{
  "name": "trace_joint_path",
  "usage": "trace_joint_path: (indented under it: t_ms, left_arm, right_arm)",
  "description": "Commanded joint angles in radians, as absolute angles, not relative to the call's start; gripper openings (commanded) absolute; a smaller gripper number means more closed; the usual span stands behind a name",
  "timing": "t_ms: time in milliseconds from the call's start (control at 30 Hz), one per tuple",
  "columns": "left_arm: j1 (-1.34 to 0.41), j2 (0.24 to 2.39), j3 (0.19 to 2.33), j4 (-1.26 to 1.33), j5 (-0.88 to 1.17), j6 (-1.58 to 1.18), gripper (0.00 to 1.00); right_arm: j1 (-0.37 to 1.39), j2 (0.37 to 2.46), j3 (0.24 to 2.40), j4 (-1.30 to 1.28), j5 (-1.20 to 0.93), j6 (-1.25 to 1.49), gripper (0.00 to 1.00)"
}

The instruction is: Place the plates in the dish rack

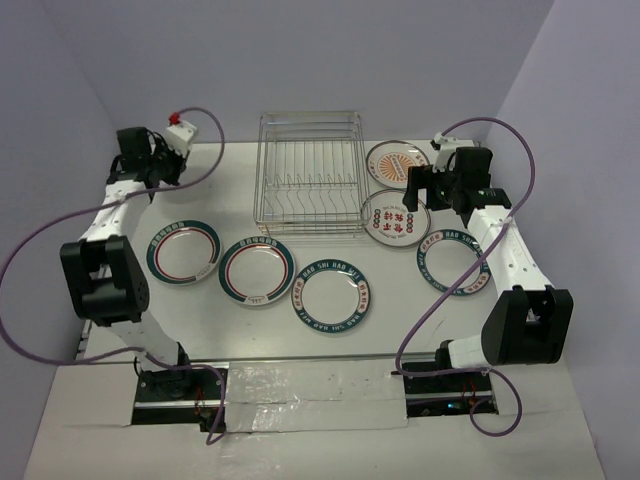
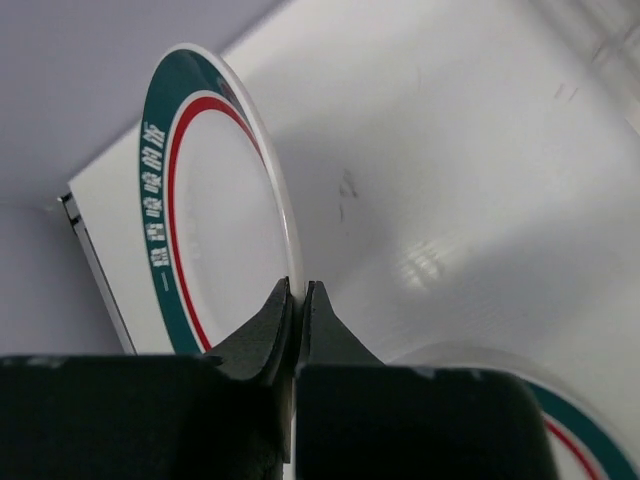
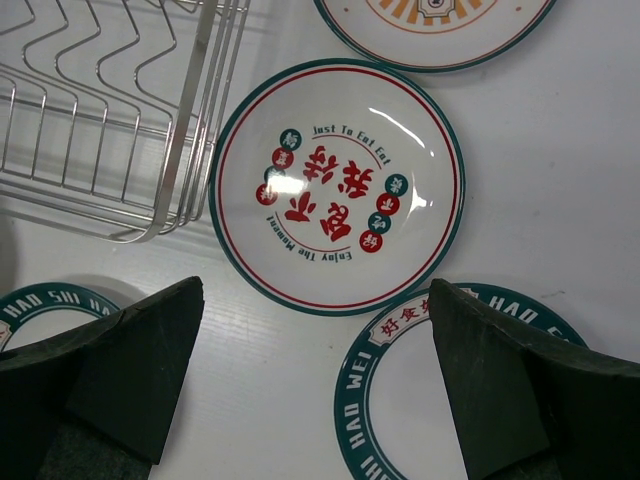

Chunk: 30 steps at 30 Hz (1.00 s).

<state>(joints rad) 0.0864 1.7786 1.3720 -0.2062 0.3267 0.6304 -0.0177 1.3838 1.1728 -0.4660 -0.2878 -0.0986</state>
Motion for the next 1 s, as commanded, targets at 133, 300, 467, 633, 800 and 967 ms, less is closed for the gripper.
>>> trace_joint_path:
  t_ms: [133, 300, 467, 633, 800, 967]
  left_arm:
    - [0.121, 1.543, 1.508, -0.232, 0.693, 0.188, 0.0]
    - [0.147, 1.483, 1.448, -0.014, 0.945, -0.243, 0.0]
    - [0.147, 1.43, 1.252, 0.384, 1.097, -0.724, 0.0]
    - [0.146, 1.446, 1.079, 0.805, 1.124, -1.013, 0.0]
    - [0.146, 1.512, 1.023, 1.078, 1.092, -1.284, 0.0]
    - [0.146, 1.588, 1.026, 1.095, 1.04, -1.292, 0.0]
  right_arm:
    - [-0.02, 1.367, 1.233, -0.472, -0.324, -0.107, 1.0]
    - [-0.02, 1.362, 1.229, -0.472, -0.331, -0.109, 1.0]
    - [-0.02, 1.361, 1.22, -0.471, -0.334, -0.112, 1.0]
    - [-0.02, 1.368, 1.22, -0.471, -0.345, -0.107, 1.0]
    - [-0.02, 1.371, 1.219, -0.472, -0.345, -0.107, 1.0]
    - [-0.02, 1.376, 1.223, -0.477, -0.342, -0.107, 1.0]
